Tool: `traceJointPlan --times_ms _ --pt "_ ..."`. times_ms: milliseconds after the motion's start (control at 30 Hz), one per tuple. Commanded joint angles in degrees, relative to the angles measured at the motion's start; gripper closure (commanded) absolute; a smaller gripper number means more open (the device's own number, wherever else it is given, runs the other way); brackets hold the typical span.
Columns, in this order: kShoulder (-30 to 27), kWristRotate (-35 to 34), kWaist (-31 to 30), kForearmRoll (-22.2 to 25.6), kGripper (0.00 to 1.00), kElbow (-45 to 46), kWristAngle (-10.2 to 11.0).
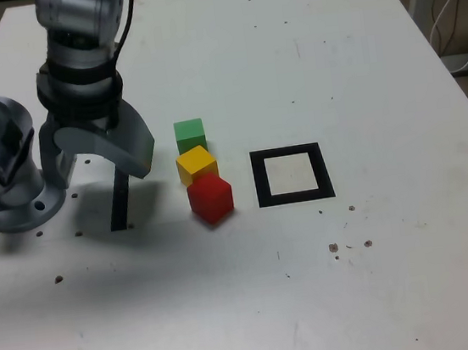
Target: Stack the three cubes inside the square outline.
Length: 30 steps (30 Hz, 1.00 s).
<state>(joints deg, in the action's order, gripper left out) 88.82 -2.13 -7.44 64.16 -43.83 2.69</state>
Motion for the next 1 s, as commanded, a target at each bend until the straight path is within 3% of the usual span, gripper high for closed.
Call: traceJointPlan --times_ms 0,500,800,967 --pt "0.1 -0.1 -0.1 0.0 0.01 0.0 0.0" --pt "0.4 0.2 -0.1 0.6 0.01 -0.6 -0.5" --pt "0.9 -0.3 -2.0 5.5 0.01 -7.5 0.0" --pt "0.9 -2.9 -5.3 11.1 0.01 -15.6 0.1"
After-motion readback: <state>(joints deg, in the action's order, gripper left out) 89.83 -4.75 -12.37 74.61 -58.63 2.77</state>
